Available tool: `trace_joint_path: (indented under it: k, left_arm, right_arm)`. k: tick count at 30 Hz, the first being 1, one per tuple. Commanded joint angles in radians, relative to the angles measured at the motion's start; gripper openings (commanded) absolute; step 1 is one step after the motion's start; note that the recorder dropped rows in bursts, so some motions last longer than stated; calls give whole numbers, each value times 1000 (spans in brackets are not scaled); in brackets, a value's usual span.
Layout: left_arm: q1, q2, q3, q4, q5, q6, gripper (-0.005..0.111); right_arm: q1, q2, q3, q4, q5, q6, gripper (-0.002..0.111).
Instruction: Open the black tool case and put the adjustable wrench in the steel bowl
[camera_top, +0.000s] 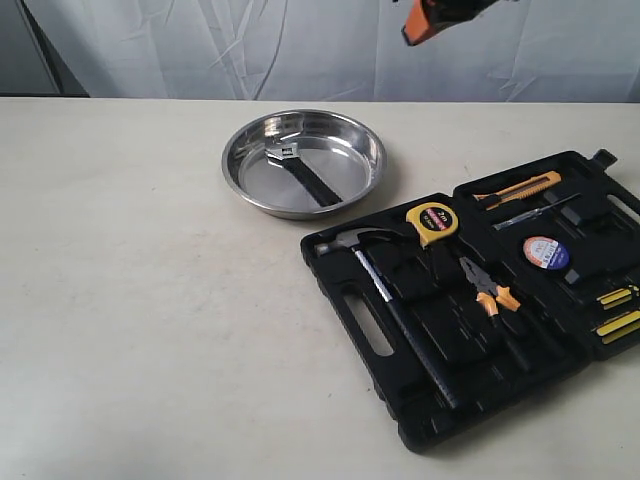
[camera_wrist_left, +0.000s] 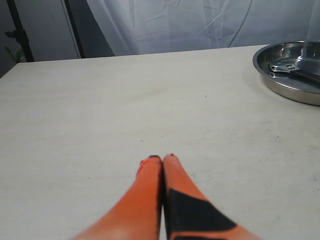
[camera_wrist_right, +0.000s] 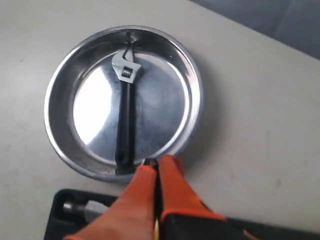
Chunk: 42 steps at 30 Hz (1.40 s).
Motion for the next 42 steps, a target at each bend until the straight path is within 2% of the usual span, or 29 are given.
trace_joint_path:
  k: [1, 6, 9, 16, 18, 19, 22, 25, 29, 31, 32, 33, 34, 36, 39, 42]
  left_arm:
    - [4, -3, -5, 5, -10, -2, 0]
    - [4, -3, -5, 5, -10, -2, 0]
    - [4, -3, -5, 5, -10, -2, 0]
    - [4, -3, -5, 5, -8, -2, 0]
    - [4, -3, -5, 5, -8, -2, 0]
    - [4, -3, -5, 5, -8, -2, 0]
    - [4, -3, -5, 5, -8, -2, 0]
    - [4, -3, -5, 5, -8, -2, 0]
    - [4, -3, -5, 5, -8, -2, 0]
    - [4, -3, -5, 5, -8, -2, 0]
    - [4, -3, -5, 5, -8, -2, 0]
    - [4, -3, -5, 5, -8, -2, 0]
    - [4, -3, -5, 5, -8, -2, 0]
    - [4, -3, -5, 5, -8, -2, 0]
    - [4, -3, -5, 5, -8, -2, 0]
    - [4, -3, -5, 5, -8, -2, 0]
  right_arm:
    - [-17, -228, 258, -143, 2, 24, -1]
    - [-18, -532, 661, -183, -187, 71, -1]
    - [-18, -697, 876, -152, -235, 97, -1]
    - [-18, -1073, 1301, -20, -198, 117, -1]
    - [-18, -1175, 1390, -64, -163, 116, -1]
    - [-18, -1252, 1443, -152, -110, 119, -1]
    - [-18, -1385, 1484, -233, -55, 119, -1]
    - [-18, -1475, 1484, -321, -103, 119, -1]
    - [-18, -1543, 1486, -292, -165, 119, -1]
    - [-18, -1608, 1507, -246, -329, 129, -1]
    - [-18, -1669, 1569, -199, -506, 129, -1]
    - [-18, -1707, 1614, -174, -607, 129, -1]
    - [-18, -1787, 1712, -142, -762, 127, -1]
    - [-18, -1898, 1891, -77, -942, 127, -1]
    - [-18, -1990, 2075, -14, -1124, 127, -1]
    - [-18, -2056, 2169, 7, -1213, 127, -1]
